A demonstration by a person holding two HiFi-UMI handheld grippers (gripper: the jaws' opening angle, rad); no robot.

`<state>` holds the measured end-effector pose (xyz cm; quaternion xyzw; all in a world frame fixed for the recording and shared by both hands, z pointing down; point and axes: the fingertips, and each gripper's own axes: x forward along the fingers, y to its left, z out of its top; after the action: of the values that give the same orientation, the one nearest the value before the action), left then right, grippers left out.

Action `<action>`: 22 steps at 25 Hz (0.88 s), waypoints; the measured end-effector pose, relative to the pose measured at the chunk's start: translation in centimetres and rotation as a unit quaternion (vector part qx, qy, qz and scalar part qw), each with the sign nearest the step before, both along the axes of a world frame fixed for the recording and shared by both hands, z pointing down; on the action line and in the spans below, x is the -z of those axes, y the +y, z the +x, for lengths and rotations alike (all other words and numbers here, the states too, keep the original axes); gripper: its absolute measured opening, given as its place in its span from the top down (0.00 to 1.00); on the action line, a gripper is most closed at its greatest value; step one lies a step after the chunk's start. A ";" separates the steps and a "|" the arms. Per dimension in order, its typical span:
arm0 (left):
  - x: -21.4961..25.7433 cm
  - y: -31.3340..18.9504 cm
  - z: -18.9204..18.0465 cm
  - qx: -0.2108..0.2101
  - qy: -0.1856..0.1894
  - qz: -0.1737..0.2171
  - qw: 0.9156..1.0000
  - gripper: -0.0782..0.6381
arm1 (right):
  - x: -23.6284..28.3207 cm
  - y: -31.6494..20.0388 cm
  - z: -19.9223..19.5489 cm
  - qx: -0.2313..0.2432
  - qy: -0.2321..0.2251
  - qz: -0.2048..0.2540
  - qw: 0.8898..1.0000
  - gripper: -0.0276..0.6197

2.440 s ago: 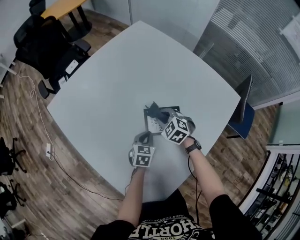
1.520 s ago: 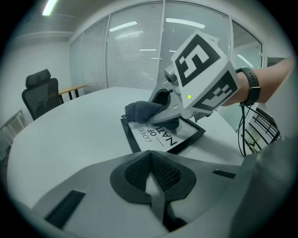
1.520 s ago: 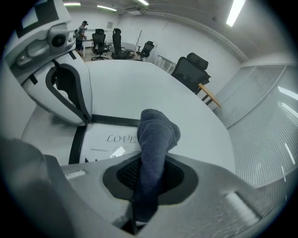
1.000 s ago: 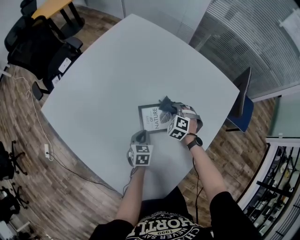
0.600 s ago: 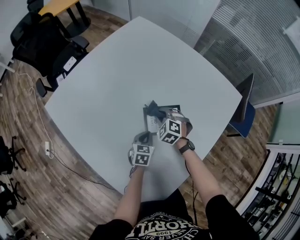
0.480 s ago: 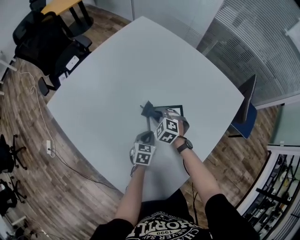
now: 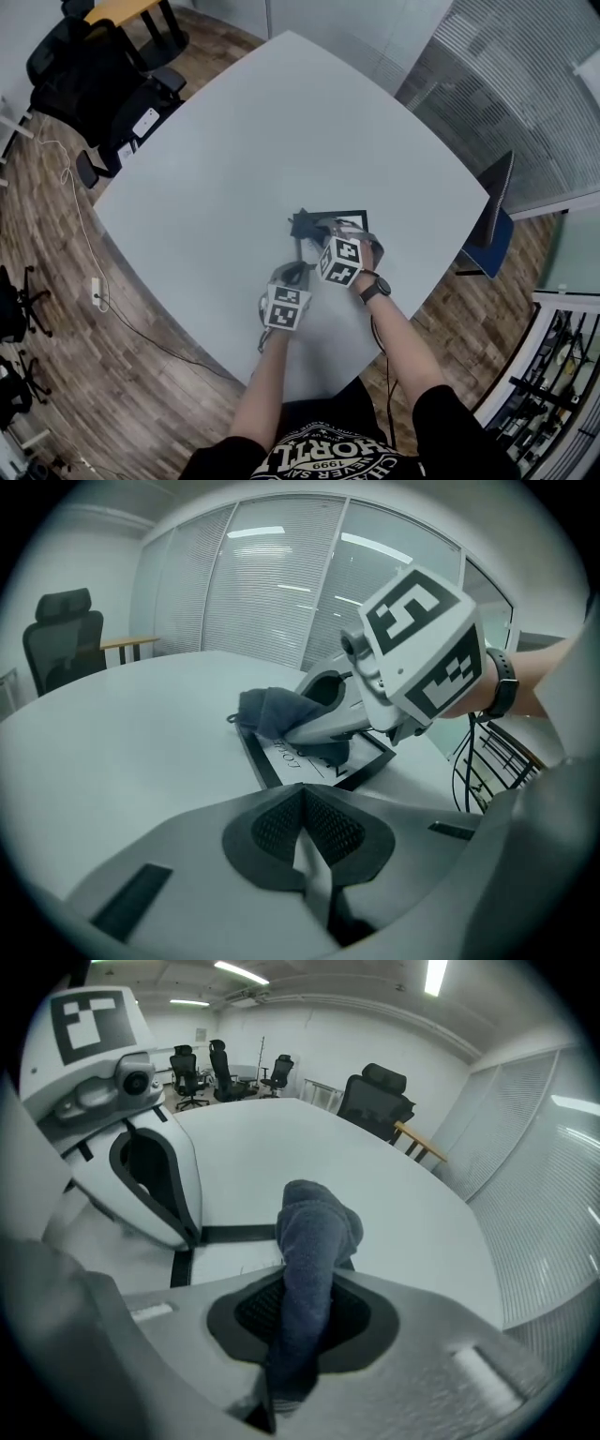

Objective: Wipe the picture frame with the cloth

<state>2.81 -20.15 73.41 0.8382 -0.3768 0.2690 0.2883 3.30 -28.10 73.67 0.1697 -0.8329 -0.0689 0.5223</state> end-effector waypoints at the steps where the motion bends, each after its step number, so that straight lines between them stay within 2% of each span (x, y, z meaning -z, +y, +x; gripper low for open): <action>1: 0.0 0.0 -0.1 0.001 0.000 0.000 1.000 0.88 | 0.0 -0.1 1.1 -0.010 0.004 0.001 1.000 0.85; 8: 0.1 -0.1 0.0 0.002 -0.005 0.002 1.000 0.88 | 0.3 -0.3 9.0 -0.091 0.026 0.007 0.996 0.85; 14: 0.1 0.0 0.2 0.003 -0.019 0.000 1.000 0.88 | 0.4 -0.1 12.1 -0.139 0.022 0.009 0.990 0.85; 18: 0.3 0.2 0.2 0.016 0.009 -0.009 1.000 0.88 | 1.4 0.0 10.5 -0.140 -0.001 0.010 0.990 0.85; 22: 1.3 -0.5 -2.1 0.048 0.016 0.016 0.999 0.88 | 2.8 0.6 4.6 -0.077 -0.038 0.011 0.996 0.85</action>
<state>0.66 -20.61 72.13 0.8280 -0.4158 0.2351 0.2938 7.92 -27.51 70.85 0.2413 -0.8356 -0.0316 0.4925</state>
